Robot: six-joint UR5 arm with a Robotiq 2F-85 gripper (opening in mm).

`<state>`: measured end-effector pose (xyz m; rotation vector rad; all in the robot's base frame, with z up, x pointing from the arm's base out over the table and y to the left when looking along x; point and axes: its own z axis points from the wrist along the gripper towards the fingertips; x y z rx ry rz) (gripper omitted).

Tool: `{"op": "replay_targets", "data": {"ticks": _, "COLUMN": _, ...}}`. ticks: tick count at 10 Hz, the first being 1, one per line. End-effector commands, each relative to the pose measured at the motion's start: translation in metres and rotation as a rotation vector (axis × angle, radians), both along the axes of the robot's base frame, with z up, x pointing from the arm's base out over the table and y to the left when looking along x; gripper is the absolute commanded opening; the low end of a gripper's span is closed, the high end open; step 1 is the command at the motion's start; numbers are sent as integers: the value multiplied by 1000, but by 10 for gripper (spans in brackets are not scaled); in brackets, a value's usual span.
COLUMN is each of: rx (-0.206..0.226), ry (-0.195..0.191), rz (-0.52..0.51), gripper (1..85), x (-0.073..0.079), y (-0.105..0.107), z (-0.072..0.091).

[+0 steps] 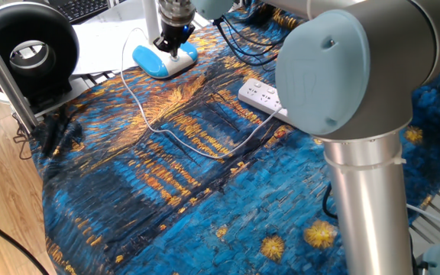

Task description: Plug in the power cord of the desk lamp, turn on the socket, and light up the desk lamp

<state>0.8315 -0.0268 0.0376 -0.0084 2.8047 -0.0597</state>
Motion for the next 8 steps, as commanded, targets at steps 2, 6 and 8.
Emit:
{"op": "replay_targets", "data": {"ticks": 2, "rx": 22, "ry": -48, "rz": -28, "gripper": 13, "x": 4, "y": 3, "z": 1}}
{"op": "replay_targets", "data": {"ticks": 6, "rx": 19, "ry": -54, "rz": -27, "gripper": 13, "x": 6, "y": -1, "z": 1}}
{"op": "replay_targets", "data": {"ticks": 8, "rx": 16, "ry": -51, "rz": -27, "gripper": 13, "x": 4, "y": -4, "z": -3}}
